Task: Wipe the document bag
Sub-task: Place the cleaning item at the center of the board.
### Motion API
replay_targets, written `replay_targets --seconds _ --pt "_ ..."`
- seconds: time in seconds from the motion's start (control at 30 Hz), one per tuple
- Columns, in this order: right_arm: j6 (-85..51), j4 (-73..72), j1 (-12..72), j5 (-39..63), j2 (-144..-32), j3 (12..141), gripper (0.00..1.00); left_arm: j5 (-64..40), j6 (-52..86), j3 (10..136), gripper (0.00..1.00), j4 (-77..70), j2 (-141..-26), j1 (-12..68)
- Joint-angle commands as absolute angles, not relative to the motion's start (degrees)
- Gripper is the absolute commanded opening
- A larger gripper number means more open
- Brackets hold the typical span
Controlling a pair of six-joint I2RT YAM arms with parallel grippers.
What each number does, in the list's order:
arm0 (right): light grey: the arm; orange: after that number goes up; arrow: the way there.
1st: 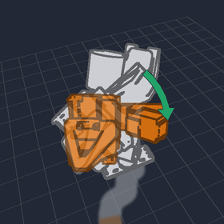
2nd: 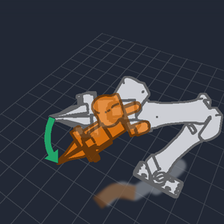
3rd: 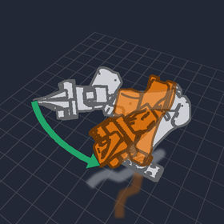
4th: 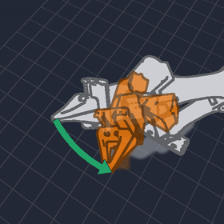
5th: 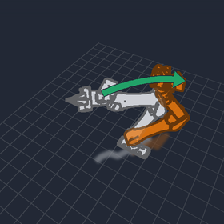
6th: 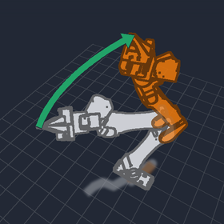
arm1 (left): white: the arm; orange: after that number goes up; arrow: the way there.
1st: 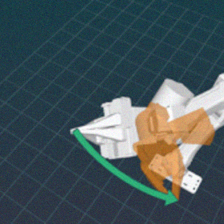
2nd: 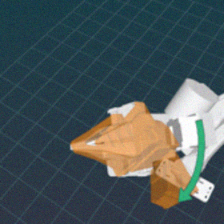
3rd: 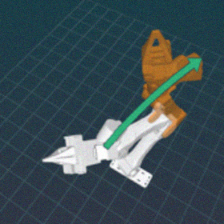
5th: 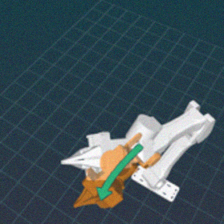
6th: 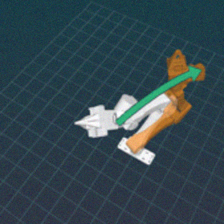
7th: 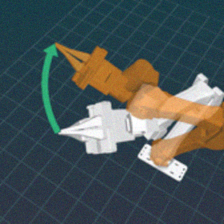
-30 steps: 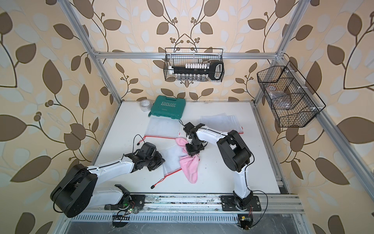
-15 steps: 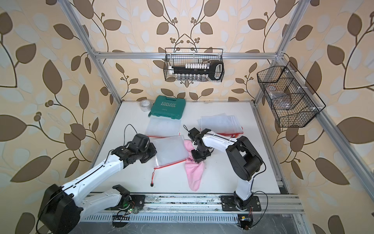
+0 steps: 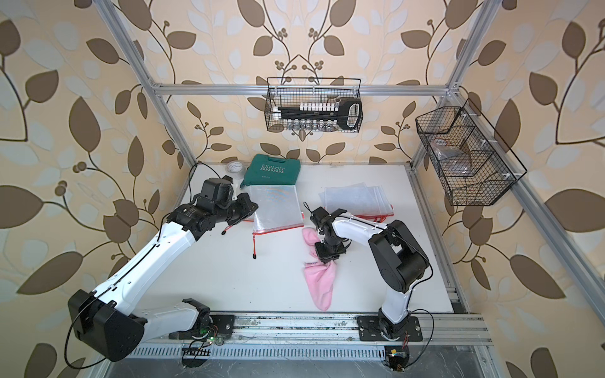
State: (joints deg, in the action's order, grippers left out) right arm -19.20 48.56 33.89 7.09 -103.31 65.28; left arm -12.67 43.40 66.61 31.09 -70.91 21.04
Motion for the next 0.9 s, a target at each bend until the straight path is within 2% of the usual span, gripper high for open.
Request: replay_targets --seconds 0.0,0.07,0.4,0.5,0.6,0.7,0.8,0.87 --pt "-18.28 49.16 33.77 7.74 -102.35 67.69 0.77 -18.76 41.3 69.19 0.0 27.31 -71.84 21.18" --pt "-18.45 50.81 33.78 8.55 -99.37 68.24 0.98 -19.79 41.08 70.12 0.0 26.62 -72.58 21.18" --pt "-19.84 59.53 33.69 6.64 -89.41 69.22 0.98 -26.37 41.82 77.44 0.0 18.96 -80.62 22.03" --pt "-19.01 63.46 33.57 3.17 -91.74 70.71 0.98 -28.34 42.73 79.9 0.0 15.65 -84.4 22.71" --pt "-20.39 59.06 32.55 6.06 -87.77 69.4 0.98 -30.19 43.24 82.74 0.0 13.29 -88.11 23.94" --pt "-20.91 60.82 31.96 2.93 -87.54 71.73 0.98 -31.64 43.48 84.75 0.0 11.21 -92.08 25.12" --pt "-21.44 59.17 30.57 4.14 -86.05 71.17 0.98 -34.32 44.62 85.6 0.0 8.11 -96.86 25.69" --pt "-19.6 64.92 30.41 2.59 -89.79 73.81 0.98 -35.76 45.24 86.16 0.0 6.14 -99.87 26.21"
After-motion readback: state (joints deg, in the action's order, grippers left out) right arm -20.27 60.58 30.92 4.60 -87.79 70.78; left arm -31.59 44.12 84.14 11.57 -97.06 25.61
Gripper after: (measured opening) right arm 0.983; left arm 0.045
